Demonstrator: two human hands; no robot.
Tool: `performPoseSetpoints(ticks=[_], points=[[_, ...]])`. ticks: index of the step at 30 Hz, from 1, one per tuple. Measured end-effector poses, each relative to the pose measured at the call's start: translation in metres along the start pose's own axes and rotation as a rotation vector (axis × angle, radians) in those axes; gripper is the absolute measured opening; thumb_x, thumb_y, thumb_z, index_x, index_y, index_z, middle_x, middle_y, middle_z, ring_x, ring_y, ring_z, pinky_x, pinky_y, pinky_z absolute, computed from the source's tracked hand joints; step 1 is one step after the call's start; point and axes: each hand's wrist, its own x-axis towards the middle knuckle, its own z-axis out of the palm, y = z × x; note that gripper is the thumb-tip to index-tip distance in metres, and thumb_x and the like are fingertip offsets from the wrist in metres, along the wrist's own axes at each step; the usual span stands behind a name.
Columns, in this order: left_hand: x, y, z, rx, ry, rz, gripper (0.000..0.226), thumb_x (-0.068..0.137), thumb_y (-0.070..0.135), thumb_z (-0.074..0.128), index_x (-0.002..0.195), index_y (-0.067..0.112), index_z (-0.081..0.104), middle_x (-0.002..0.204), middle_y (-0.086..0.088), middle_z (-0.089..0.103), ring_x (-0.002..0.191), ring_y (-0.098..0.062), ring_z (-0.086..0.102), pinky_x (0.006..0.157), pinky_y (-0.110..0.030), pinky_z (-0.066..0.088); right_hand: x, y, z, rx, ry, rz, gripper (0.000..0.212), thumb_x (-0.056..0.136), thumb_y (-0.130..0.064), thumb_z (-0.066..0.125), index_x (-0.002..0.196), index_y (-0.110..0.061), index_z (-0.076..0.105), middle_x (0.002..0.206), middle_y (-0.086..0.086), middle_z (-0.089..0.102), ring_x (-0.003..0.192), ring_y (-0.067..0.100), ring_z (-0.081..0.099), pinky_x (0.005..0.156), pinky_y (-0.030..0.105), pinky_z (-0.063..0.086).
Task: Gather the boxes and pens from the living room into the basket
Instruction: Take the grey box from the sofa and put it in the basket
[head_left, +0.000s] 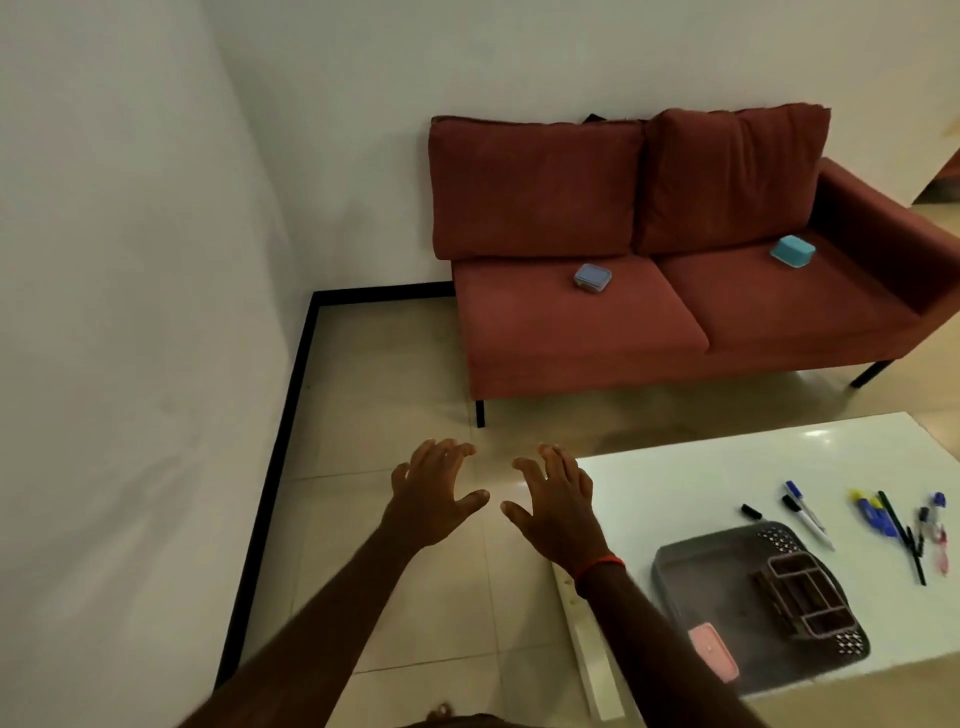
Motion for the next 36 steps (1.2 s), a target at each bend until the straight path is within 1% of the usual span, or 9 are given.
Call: performPoseSetpoints(ticks=[6, 11, 16, 28, 31, 34, 36], points=[[0.006, -0.030, -0.012, -0.028, -0.024, -0.014, 0.071, 0.087, 0.069, 0.055, 0.147, 0.036, 0.036, 0.159, 0.008, 0.034, 0.151, -0.023, 0.023, 0.116, -0.057, 0.031, 0.017, -0.039, 0.007, 0.009, 0.000, -0.016, 0.057, 0.088, -0.052, 0.059, 0.138, -0.027, 0.044, 0.154, 0.008, 0.032, 0.147, 0.028, 0.019, 0.116, 0.046, 0.021], [0.017, -0.035, -0.010, -0.060, -0.019, 0.006, 0.071, 0.086, 0.070, 0.056, 0.146, 0.036, 0.037, 0.156, 0.008, 0.038, 0.149, -0.021, 0.027, 0.114, -0.055, 0.034, 0.027, -0.038, 0.007, -0.021, -0.009, 0.001, 0.058, 0.089, -0.054, 0.057, 0.139, -0.028, 0.043, 0.155, 0.006, 0.031, 0.147, 0.027, 0.018, 0.116, 0.043, 0.021], [0.038, -0.039, -0.015, -0.060, -0.029, 0.025, 0.071, 0.085, 0.069, 0.055, 0.146, 0.037, 0.036, 0.155, 0.010, 0.037, 0.149, -0.021, 0.025, 0.114, -0.055, 0.033, 0.049, -0.031, 0.009, -0.031, -0.036, 0.038, 0.059, 0.090, -0.056, 0.056, 0.140, -0.030, 0.041, 0.155, 0.004, 0.028, 0.147, 0.025, 0.015, 0.116, 0.042, 0.019], [0.157, -0.044, -0.036, 0.021, -0.108, 0.021, 0.071, 0.088, 0.069, 0.054, 0.148, 0.037, 0.033, 0.160, 0.010, 0.031, 0.152, -0.020, 0.020, 0.117, -0.055, 0.030, 0.165, -0.001, 0.012, 0.035, -0.018, 0.072, 0.059, 0.088, -0.056, 0.056, 0.140, -0.031, 0.040, 0.154, 0.004, 0.029, 0.146, 0.024, 0.018, 0.115, 0.042, 0.021], [0.185, -0.040, -0.039, 0.053, -0.121, 0.025, 0.072, 0.088, 0.070, 0.052, 0.150, 0.037, 0.033, 0.160, 0.010, 0.031, 0.152, -0.019, 0.020, 0.117, -0.052, 0.031, 0.194, 0.010, 0.013, 0.042, -0.020, 0.077, 0.060, 0.089, -0.058, 0.054, 0.140, -0.031, 0.039, 0.154, 0.004, 0.029, 0.146, 0.024, 0.017, 0.115, 0.042, 0.021], [0.210, -0.036, -0.039, 0.033, -0.104, 0.014, 0.073, 0.088, 0.071, 0.052, 0.150, 0.036, 0.035, 0.158, 0.011, 0.033, 0.151, -0.017, 0.021, 0.116, -0.050, 0.033, 0.218, 0.020, 0.015, 0.056, -0.025, 0.069, 0.062, 0.089, -0.063, 0.049, 0.141, -0.031, 0.038, 0.154, 0.004, 0.029, 0.146, 0.024, 0.018, 0.116, 0.041, 0.020], [0.225, -0.034, -0.041, 0.040, -0.112, 0.025, 0.074, 0.089, 0.072, 0.049, 0.151, 0.035, 0.033, 0.159, 0.011, 0.032, 0.152, -0.016, 0.020, 0.117, -0.050, 0.032, 0.234, 0.024, 0.015, 0.055, -0.042, 0.066, 0.063, 0.090, -0.064, 0.047, 0.142, -0.031, 0.037, 0.154, 0.004, 0.028, 0.146, 0.024, 0.017, 0.116, 0.041, 0.019]])
